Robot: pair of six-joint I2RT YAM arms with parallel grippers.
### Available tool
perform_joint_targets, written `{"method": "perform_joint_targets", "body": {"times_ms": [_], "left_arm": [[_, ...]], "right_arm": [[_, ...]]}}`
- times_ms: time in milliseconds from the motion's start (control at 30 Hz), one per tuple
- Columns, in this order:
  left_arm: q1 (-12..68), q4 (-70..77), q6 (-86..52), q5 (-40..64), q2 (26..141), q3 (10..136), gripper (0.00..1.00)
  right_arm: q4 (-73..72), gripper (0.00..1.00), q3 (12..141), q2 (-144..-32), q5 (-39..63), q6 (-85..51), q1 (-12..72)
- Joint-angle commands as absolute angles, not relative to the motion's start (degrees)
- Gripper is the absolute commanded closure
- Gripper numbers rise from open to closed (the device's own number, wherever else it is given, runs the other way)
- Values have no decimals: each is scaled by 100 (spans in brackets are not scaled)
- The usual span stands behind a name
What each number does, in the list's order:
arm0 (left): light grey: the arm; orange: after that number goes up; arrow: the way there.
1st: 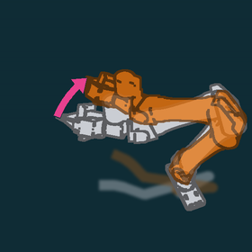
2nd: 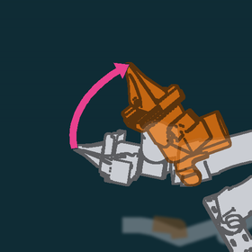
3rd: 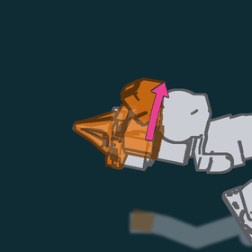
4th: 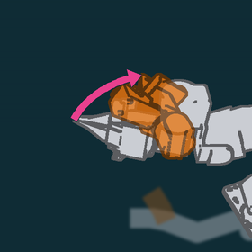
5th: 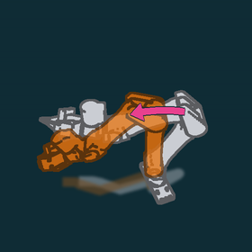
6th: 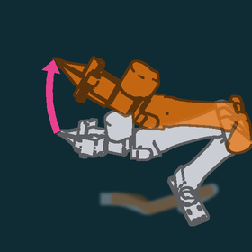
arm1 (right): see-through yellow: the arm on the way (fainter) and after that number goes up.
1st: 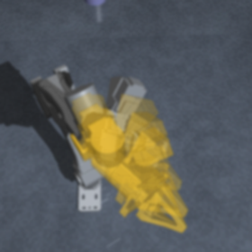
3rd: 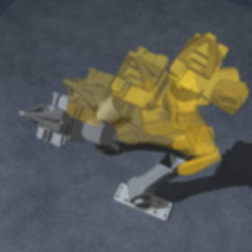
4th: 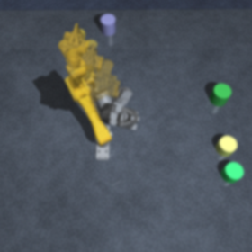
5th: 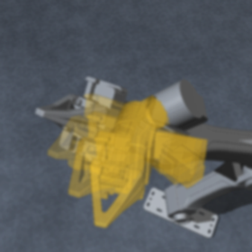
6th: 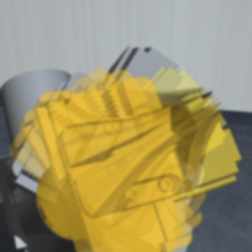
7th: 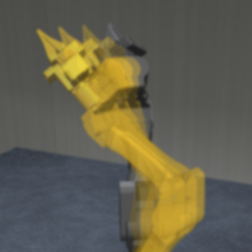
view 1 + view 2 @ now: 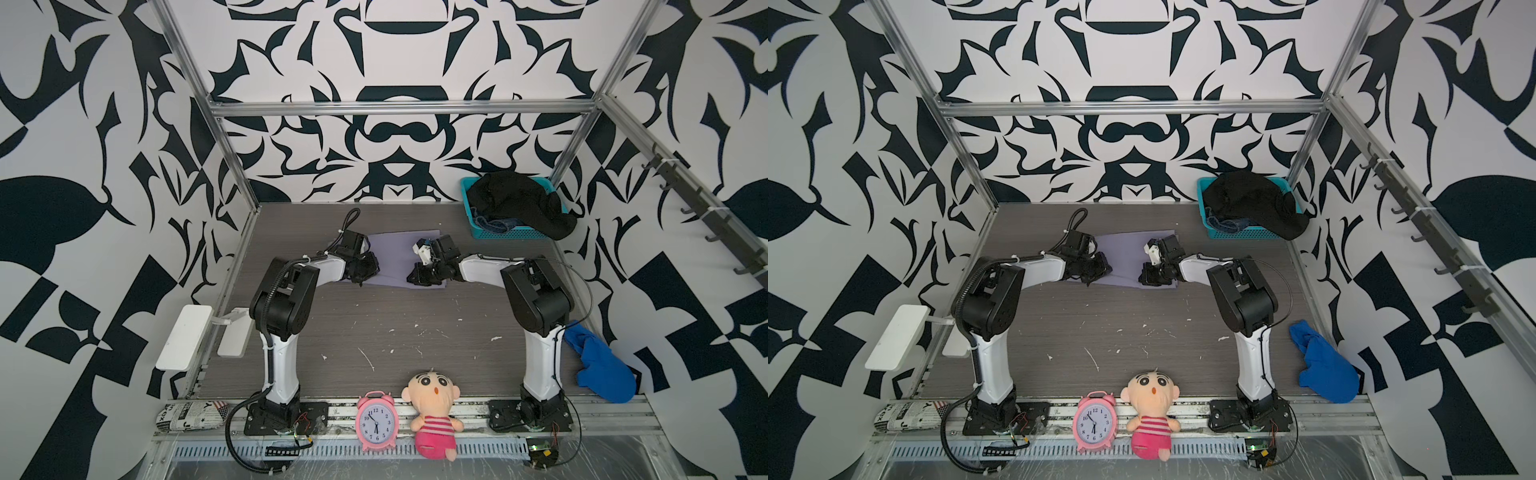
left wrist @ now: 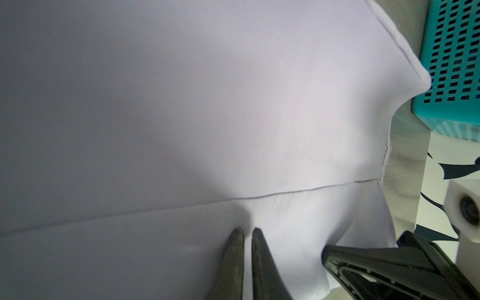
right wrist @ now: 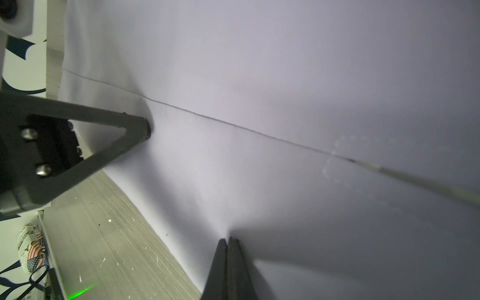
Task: Fold and stack skirts
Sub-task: Smooth out the skirt at the top-center of the table, then fold the skirt at the center of the table.
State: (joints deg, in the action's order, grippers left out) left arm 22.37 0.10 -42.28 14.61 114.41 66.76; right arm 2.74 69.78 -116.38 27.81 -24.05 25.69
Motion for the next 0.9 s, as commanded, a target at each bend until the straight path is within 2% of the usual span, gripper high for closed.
{"method": "perform_joint_targets", "body": {"times_ms": [0,133,267,500,667,867], "left_arm": [[2032,-347,-4290,1224,11523,6246,87],[1790,-407,-4216,1067,11041,5912,82],[1461,-657,-3985,796,10343,5700,72],[699,-558,-3859,641,9354,5365,65],[-145,14,-4124,1534,9500,5115,56],[-162,68,-3932,1644,10109,5418,34]], "right_arm": [[505,96,6843,-11447,2471,-2387,2538],[598,96,6804,-11392,2418,-2389,2504],[637,96,6768,-11347,2423,-2367,2503],[702,96,6819,-11177,2454,-2378,2498],[841,96,6912,-11041,2494,-2331,2504],[931,96,6961,-10951,2471,-2287,2505]]}}
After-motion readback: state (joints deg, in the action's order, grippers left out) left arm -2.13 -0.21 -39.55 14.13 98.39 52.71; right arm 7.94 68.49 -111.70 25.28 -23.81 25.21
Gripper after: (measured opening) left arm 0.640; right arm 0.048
